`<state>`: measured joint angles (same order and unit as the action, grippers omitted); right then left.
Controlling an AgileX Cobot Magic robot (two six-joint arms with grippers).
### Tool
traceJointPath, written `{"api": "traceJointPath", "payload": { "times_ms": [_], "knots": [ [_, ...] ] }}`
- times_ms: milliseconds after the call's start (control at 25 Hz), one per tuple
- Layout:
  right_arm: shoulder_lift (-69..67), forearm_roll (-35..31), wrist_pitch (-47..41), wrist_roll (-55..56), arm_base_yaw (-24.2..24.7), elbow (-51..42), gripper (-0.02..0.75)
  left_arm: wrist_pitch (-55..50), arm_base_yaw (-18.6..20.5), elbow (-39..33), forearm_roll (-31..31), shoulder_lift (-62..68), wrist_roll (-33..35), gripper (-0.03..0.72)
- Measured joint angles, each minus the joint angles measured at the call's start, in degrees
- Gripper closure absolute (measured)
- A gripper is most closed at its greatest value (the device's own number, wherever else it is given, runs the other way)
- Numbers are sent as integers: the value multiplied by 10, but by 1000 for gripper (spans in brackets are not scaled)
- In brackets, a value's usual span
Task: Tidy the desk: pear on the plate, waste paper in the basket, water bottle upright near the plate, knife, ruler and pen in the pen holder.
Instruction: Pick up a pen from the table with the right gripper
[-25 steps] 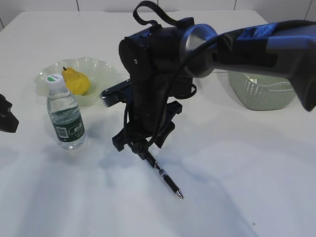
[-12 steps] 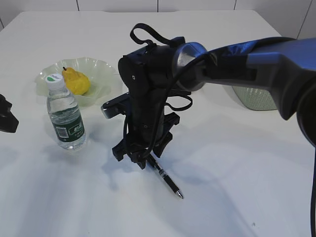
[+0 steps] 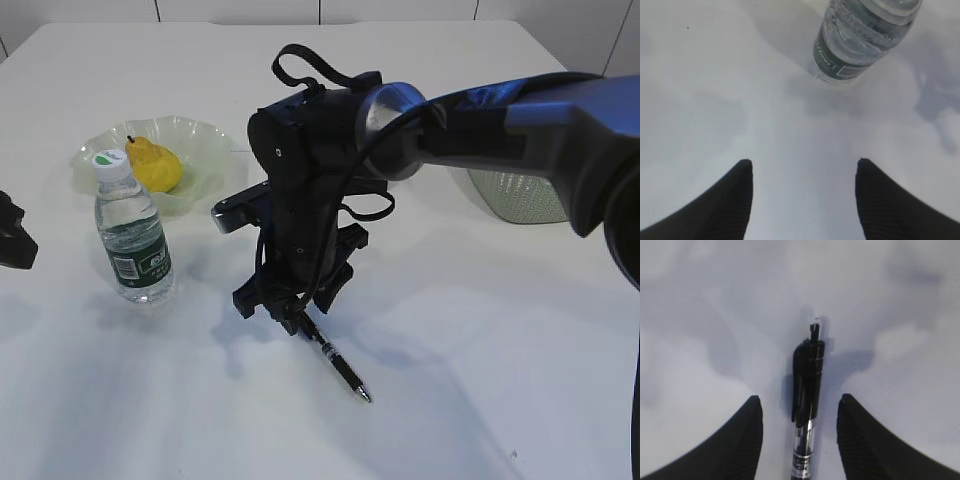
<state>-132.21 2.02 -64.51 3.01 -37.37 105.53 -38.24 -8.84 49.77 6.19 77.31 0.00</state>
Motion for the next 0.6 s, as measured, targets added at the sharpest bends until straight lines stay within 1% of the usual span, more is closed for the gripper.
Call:
{"api": "traceJointPath", "payload": {
  "times_ms": [600],
  "knots": [
    [-11, 0, 5, 0, 0, 0, 378, 0, 0, 0, 0, 0, 0, 232]
  ]
}}
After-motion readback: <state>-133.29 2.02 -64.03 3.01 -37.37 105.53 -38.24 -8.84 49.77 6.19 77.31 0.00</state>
